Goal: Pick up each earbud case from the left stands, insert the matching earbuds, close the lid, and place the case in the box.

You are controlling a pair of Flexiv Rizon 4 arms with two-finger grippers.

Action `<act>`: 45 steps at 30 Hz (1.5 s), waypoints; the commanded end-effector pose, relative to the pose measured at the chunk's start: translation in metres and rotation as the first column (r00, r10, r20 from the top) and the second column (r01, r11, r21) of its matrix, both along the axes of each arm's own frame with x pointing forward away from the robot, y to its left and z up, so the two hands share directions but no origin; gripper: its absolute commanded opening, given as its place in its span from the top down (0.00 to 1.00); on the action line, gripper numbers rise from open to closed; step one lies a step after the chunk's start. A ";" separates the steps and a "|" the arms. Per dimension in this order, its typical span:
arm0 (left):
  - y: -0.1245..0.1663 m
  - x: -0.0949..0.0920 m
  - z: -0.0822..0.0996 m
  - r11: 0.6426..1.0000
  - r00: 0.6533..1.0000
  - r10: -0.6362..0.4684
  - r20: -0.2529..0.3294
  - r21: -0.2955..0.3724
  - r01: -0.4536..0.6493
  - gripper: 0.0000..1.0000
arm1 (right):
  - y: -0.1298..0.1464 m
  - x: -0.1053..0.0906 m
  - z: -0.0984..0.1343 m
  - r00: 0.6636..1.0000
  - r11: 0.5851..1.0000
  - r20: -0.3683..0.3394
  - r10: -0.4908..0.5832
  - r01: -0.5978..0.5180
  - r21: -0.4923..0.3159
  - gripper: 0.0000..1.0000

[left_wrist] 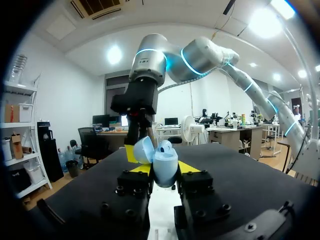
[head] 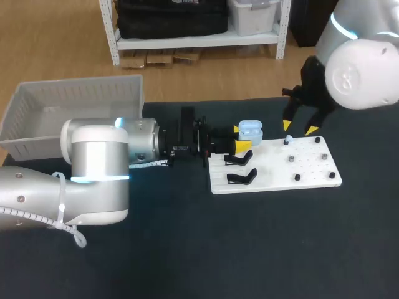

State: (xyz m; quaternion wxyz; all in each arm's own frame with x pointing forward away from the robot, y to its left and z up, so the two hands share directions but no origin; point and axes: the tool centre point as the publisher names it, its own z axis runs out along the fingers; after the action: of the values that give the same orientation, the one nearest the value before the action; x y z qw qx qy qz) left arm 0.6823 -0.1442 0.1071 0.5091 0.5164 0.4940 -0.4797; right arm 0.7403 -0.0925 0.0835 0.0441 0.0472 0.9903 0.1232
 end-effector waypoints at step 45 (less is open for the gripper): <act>-0.001 -0.002 -0.001 1.000 1.000 0.007 0.004 -0.004 -0.007 1.00 | 0.000 0.024 -0.049 1.000 0.999 -0.021 0.022 -0.022 0.039 0.65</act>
State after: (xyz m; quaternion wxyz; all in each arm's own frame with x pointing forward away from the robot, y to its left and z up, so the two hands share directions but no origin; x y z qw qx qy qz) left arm 0.6823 -0.1442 0.1071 0.5091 0.5164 0.4940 -0.4797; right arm 0.7618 -0.0925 0.0357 0.0315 0.0388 0.9887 0.1411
